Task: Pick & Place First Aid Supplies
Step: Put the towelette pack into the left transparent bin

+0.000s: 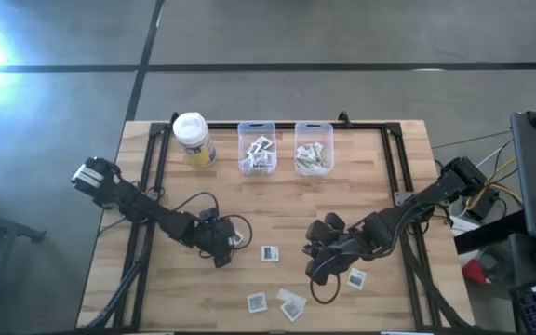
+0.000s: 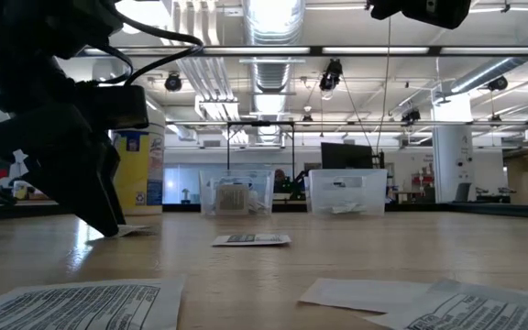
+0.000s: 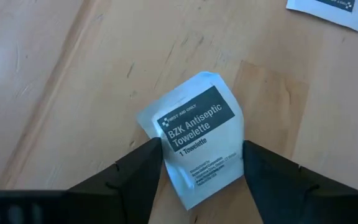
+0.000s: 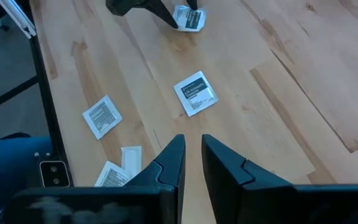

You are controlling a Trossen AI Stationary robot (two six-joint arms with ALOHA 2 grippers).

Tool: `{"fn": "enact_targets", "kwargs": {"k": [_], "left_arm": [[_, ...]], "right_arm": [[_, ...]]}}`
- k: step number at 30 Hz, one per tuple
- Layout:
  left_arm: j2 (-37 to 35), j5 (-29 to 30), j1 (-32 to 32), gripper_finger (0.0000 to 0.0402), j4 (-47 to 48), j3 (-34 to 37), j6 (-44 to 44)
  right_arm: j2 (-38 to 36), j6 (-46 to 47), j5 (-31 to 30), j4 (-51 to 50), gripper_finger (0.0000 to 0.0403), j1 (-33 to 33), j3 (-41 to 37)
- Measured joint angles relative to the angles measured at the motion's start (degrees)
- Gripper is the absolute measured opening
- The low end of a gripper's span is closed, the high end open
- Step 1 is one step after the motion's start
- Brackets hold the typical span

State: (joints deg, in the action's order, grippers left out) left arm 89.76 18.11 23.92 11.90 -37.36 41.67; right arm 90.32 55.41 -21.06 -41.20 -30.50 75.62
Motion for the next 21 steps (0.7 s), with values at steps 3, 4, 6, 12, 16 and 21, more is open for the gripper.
{"fn": "enact_targets", "kwargs": {"k": [3, 4, 6, 12, 16, 21], "left_arm": [[-0.03, -0.01, -0.02, 0.0208, -0.03, 0.04, -1.11], [-0.07, 0.0, -0.02, 0.0198, -0.02, 0.04, -1.42], [-0.12, 0.08, -0.02, 0.0174, -0.01, 0.07, -2.32], [-1.41, 0.34, -0.09, 0.0107, 0.0, -0.07, -4.46], [-3.13, -0.99, -0.08, 0.0076, 0.39, -0.48, -6.93], [-4.68, -0.15, -0.02, 0.0058, -0.02, -1.35, -9.21]], "right_arm": [[0.0, 0.02, 0.01, 0.01, 0.0052, 0.0, 0.0], [0.0, -0.03, 0.0, 0.01, 0.0052, 0.0, 0.0], [0.0, -0.06, 0.0, 0.01, 0.0052, 0.0, 0.02], [0.0, -0.08, 0.0, 0.01, 0.0052, 0.0, 0.02], [0.0, -0.08, 0.0, -0.03, 0.0052, 0.0, 0.0], [0.0, -0.01, 0.0, -0.04, 0.0052, 0.0, 0.0]]}}
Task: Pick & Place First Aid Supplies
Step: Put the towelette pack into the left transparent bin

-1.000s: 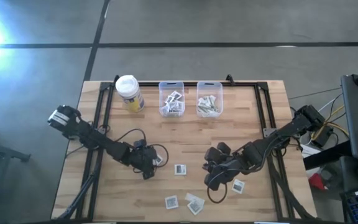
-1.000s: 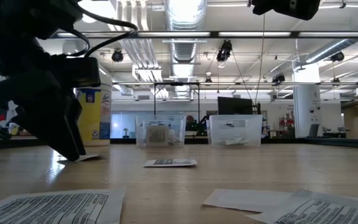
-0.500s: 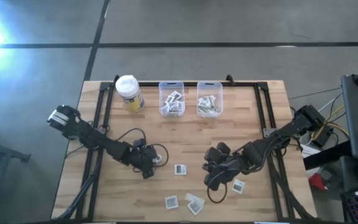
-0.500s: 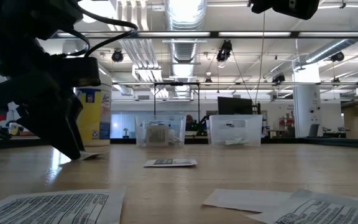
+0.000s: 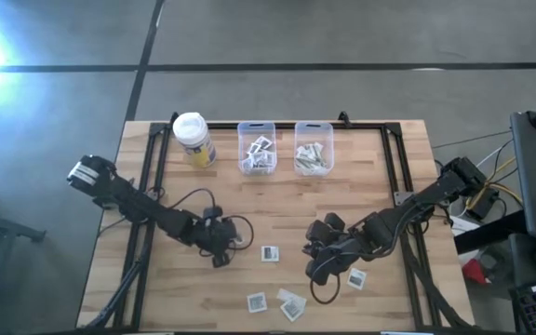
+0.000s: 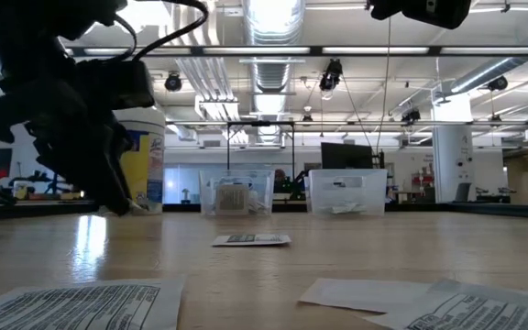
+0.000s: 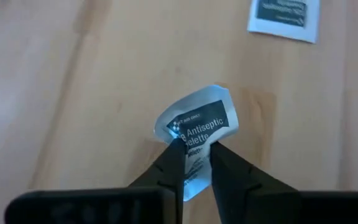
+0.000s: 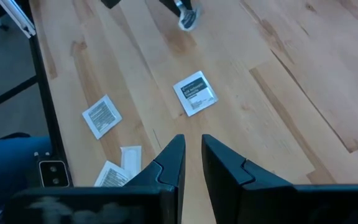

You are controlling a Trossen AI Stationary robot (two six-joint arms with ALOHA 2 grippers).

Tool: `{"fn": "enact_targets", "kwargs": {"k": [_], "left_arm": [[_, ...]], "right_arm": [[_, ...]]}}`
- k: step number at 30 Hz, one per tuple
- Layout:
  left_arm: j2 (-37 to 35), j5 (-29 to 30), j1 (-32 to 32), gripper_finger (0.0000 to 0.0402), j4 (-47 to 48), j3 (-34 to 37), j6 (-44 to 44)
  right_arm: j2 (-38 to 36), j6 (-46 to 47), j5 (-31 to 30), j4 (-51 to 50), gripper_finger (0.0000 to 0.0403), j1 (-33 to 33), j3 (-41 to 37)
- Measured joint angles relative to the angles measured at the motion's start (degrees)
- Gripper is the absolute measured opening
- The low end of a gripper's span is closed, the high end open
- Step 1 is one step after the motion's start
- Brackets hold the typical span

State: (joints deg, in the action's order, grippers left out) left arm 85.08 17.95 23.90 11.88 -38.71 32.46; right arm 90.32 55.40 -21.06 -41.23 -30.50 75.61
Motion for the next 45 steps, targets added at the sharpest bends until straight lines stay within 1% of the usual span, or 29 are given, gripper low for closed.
{"fn": "enact_targets", "kwargs": {"k": [5, 11, 13, 17, 20, 24, 28, 35, 42, 45], "left_arm": [[-1.12, 7.7, -0.76, 0.0056, -0.23, -1.07, -3.87], [-1.8, 17.84, -5.9, 0.0055, -0.42, -3.59, -10.56], [-1.8, 19.5, -8.79, 0.0055, -0.9, -4.74, -13.37], [-1.8, 19.67, -15.57, 0.0055, -3.31, -7.54, -18.7], [-1.8, 19.19, -20.39, 0.0055, -5.69, -9.46, -22.11], [-1.82, 18.6, -26.14, 0.0055, -6.11, -12.36, -24.94], [-1.86, 14.75, -31.0, 0.0055, -6.24, -14.08, -25.06], [-0.91, 9.19, -38.84, 0.0055, -7.89, -14.37, -25.04], [1.58, 0.92, -43.78, 0.0055, -10.22, -14.32, -23.05], [2.13, -0.61, -44.43, 0.0056, -10.38, -14.3, -22.87]], "right_arm": [[0.0, 0.11, 0.0, -0.02, 0.0052, -0.13, -0.09], [0.0, 0.17, 0.0, 0.02, 0.0052, -0.5, -0.29], [0.0, 0.17, 0.0, 0.02, 0.0052, -0.59, -0.37], [0.0, 0.17, 0.0, 0.02, 0.0052, -0.79, -0.42], [0.0, 0.17, 0.0, 0.04, 0.0052, -1.06, -0.42], [0.0, 0.17, -0.02, 0.04, 0.0052, -1.56, -0.42], [0.0, 0.17, -0.02, 0.04, 0.0052, -2.31, -0.42], [0.0, 2.12, -0.04, 0.07, 0.0052, -3.52, -0.99], [0.0, 5.87, -0.04, 0.06, 0.0052, -4.51, -1.94], [0.0, 7.12, 0.0, 0.09, 0.0052, -4.87, -2.26]]}}
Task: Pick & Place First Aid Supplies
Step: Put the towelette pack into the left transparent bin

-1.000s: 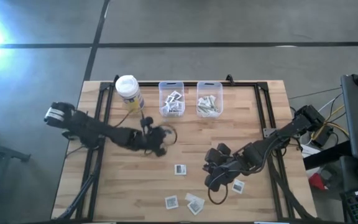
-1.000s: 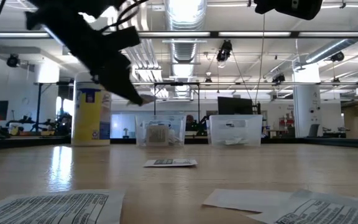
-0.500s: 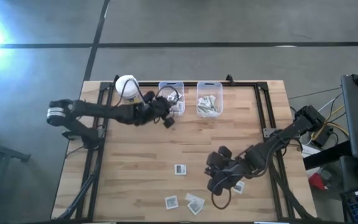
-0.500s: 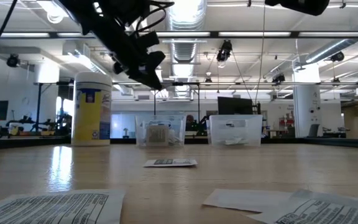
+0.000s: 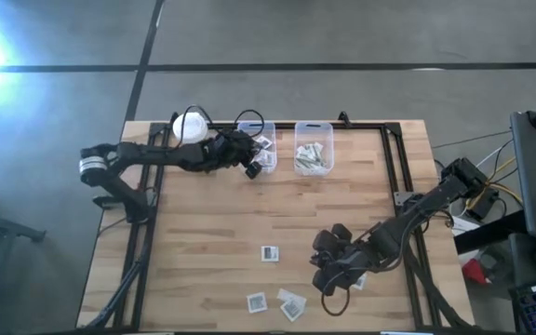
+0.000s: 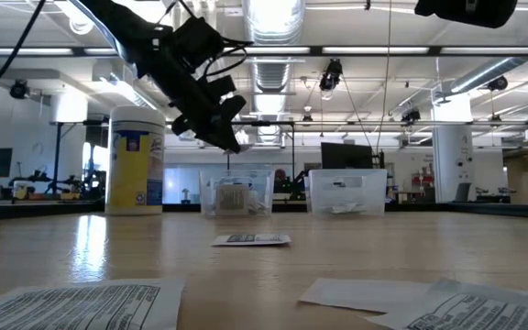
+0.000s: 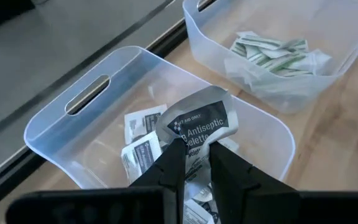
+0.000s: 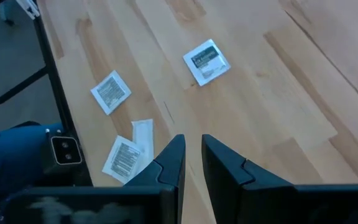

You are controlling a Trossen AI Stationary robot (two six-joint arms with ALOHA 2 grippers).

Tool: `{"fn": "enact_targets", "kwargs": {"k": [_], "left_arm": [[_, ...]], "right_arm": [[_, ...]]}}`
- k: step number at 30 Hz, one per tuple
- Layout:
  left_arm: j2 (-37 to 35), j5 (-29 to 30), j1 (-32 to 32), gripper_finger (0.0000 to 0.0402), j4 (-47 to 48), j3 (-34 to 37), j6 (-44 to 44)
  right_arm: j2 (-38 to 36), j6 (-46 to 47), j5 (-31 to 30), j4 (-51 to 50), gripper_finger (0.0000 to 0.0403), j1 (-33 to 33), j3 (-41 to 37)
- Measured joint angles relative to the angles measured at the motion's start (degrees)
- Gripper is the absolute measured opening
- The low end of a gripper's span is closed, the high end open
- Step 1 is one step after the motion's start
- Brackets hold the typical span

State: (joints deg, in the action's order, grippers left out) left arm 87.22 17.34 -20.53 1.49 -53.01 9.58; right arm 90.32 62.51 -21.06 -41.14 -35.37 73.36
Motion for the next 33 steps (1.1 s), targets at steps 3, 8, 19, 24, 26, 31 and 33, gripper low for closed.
{"fn": "enact_targets", "kwargs": {"k": [3, 8, 19, 24, 26, 31, 33], "left_arm": [[0.2, 0.0, -0.13, 0.007, 0.0, 0.0, -0.8], [0.2, 0.0, -0.13, 0.0123, -0.11, 0.0, -1.39], [0.11, -4.06, 0.02, 0.0212, 0.28, -0.93, -0.8], [-0.78, -8.81, 0.3, 0.0213, 3.65, -2.96, -0.6], [-1.33, -8.93, 0.79, 0.0213, 5.32, -3.42, -1.37], [-3.54, -8.98, 2.97, 0.0213, 7.93, -3.06, -2.3], [-4.42, -8.94, 4.28, 0.0214, 9.11, -2.99, -2.38]], "right_arm": [[0.0, 1.17, 0.09, -0.04, 0.0052, -0.17, -0.5], [0.0, 3.54, 0.34, -0.1, 0.0052, -0.8, -1.27], [0.0, 12.66, 0.55, -0.11, 0.0052, -4.85, -1.94], [0.0, 17.59, 0.55, -0.02, 0.0052, -7.6, -2.1], [0.0, 19.55, 0.17, -0.09, 0.0052, -8.62, -2.41], [0.0, 25.16, 0.07, -0.1, 0.0052, -10.74, -3.35], [0.02, 27.57, 0.08, -0.1, 0.0052, -11.53, -3.6]]}}
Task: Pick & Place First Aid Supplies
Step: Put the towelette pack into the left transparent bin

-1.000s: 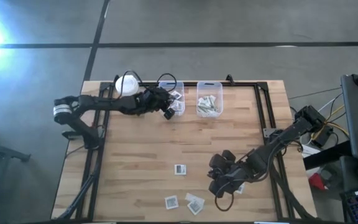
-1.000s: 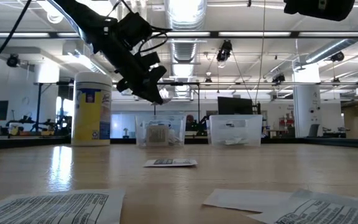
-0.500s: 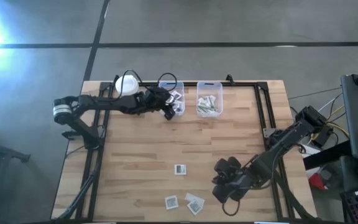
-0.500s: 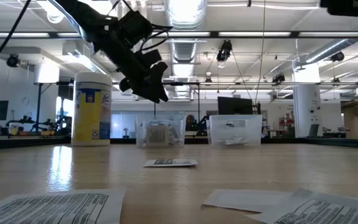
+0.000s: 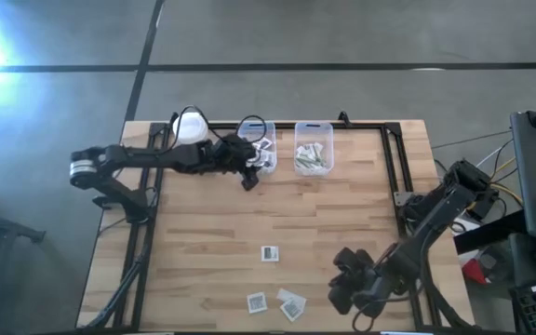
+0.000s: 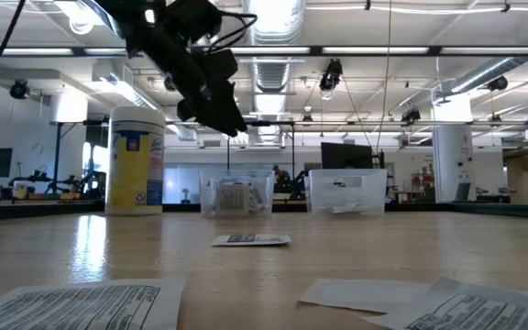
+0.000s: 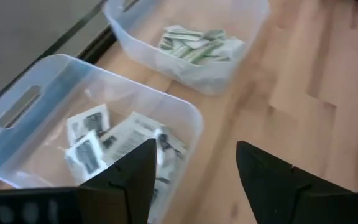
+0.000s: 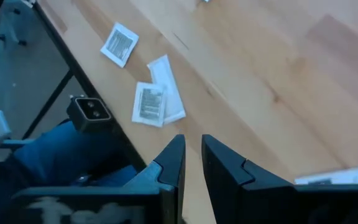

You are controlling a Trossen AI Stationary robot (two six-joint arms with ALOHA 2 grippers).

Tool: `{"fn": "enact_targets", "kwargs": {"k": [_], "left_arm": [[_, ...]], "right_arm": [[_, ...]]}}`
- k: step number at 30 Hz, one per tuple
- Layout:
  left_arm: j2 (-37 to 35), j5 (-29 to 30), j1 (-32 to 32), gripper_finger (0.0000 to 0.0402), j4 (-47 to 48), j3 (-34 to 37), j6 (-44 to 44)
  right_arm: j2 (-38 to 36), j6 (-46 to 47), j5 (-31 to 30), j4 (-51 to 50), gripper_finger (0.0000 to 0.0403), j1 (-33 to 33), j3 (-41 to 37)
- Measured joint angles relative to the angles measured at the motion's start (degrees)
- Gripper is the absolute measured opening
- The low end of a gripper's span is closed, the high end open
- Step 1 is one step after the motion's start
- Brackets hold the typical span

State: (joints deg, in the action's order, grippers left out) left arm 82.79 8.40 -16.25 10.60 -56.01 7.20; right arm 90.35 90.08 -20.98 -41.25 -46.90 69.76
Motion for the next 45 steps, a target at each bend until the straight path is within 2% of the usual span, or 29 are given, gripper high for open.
{"fn": "enact_targets", "kwargs": {"k": [11, 18, 27, 30, 34, 45], "left_arm": [[-3.68, 0.16, 11.9, 0.0214, 8.8, 0.07, -1.87], [-3.99, 0.48, 20.83, 0.0214, 12.59, 0.09, -1.1], [-3.99, 0.63, 30.52, 0.0214, 12.72, 0.26, 2.84], [-3.99, 0.65, 32.92, 0.0214, 12.61, 0.95, 4.02], [-3.99, 0.65, 35.56, 0.0214, 12.58, 2.29, 6.64], [-3.99, 0.66, 40.63, 0.0213, 12.47, 3.81, 11.56]], "right_arm": [[0.0, 13.94, 0.92, 0.08, 0.0052, -3.68, -2.59], [0.0, 22.4, 7.36, 1.15, 0.0053, -4.73, -6.44], [0.0, 23.52, 10.17, 11.25, 0.0093, -4.74, -12.02], [0.0, 20.7, 10.51, 11.53, 0.0106, -4.74, -13.08], [0.0, 10.61, 10.61, 11.61, 0.0114, -4.74, -13.7], [0.0, -9.6, 10.75, 11.25, 0.01, -4.69, -14.67]]}}
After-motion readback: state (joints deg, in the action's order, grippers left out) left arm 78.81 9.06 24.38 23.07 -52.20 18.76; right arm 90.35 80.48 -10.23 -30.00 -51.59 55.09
